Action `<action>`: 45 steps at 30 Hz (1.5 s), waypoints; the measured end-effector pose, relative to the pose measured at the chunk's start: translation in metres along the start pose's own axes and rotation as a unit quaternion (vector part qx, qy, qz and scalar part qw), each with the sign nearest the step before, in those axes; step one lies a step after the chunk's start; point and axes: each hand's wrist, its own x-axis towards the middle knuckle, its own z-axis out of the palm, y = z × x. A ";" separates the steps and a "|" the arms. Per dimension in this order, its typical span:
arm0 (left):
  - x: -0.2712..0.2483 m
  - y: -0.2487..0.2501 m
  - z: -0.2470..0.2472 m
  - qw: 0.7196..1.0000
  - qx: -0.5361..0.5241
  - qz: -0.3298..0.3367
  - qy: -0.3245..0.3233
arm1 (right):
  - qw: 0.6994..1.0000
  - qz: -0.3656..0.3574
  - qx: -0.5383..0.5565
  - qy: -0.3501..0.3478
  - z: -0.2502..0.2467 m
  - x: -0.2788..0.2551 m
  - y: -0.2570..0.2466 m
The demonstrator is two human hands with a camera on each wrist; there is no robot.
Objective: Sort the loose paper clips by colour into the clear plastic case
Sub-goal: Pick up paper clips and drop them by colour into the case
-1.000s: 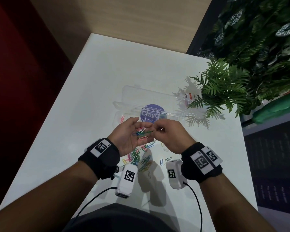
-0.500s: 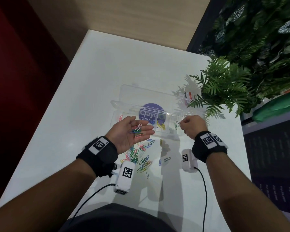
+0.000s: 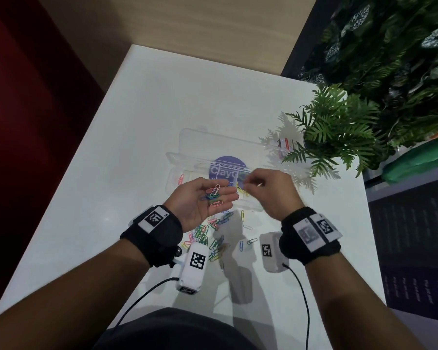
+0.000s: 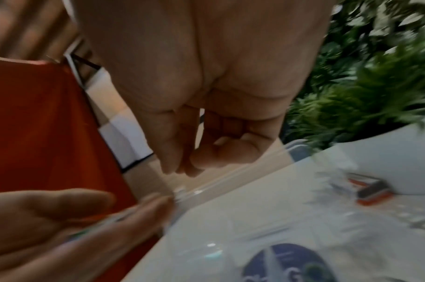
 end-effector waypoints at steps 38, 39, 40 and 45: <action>-0.003 -0.004 -0.001 0.999 0.038 0.010 -0.007 | 0.983 -0.135 -0.088 -0.088 0.019 -0.022 -0.030; -0.002 -0.004 -0.001 0.999 0.040 0.010 -0.007 | 0.980 -0.141 -0.103 -0.097 0.020 -0.022 -0.032; -0.001 -0.005 -0.001 0.999 0.040 0.011 -0.006 | 0.977 -0.141 -0.117 -0.106 0.021 -0.022 -0.033; -0.001 -0.005 -0.003 0.998 0.056 -0.003 0.004 | 0.965 -0.158 -0.160 -0.132 0.024 -0.024 -0.038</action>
